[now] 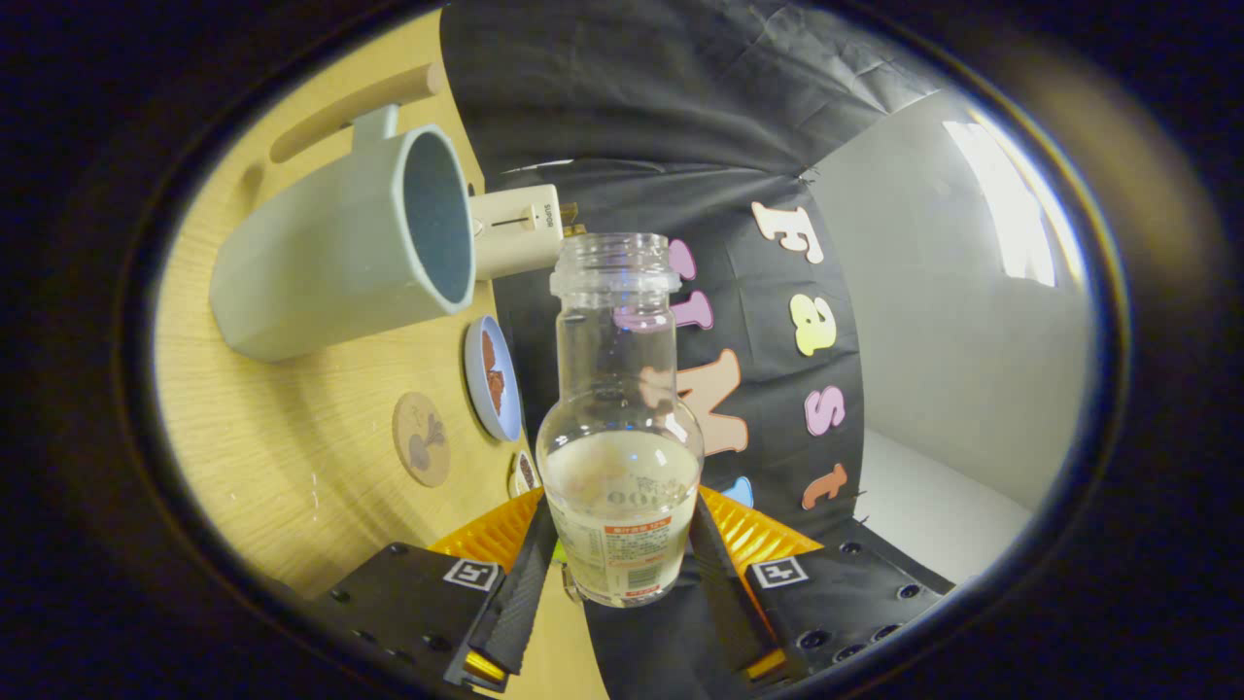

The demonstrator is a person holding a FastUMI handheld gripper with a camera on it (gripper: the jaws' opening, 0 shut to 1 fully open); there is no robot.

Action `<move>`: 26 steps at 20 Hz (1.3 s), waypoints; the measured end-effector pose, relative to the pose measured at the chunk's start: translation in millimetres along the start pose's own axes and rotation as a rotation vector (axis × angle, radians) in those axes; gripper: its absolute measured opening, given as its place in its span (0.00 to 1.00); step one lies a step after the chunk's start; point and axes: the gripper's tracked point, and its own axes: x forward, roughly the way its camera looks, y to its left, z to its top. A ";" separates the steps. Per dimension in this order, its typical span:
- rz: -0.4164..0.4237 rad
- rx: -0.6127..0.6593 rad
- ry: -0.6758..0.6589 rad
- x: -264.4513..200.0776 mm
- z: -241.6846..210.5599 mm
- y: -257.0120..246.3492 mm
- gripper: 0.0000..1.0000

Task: Take the bottle from table, then pour the juice into the cup, finally place the bottle on the coaster

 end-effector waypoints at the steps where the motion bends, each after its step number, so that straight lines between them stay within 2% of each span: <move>1: 0.002 -0.009 -0.001 -0.4 0.1 0.5 0.78; 14: -0.048 -0.193 -0.049 -9.3 9.0 0.2 0.78; 26: -0.085 -0.234 -0.068 -5.1 17.5 -10.9 0.78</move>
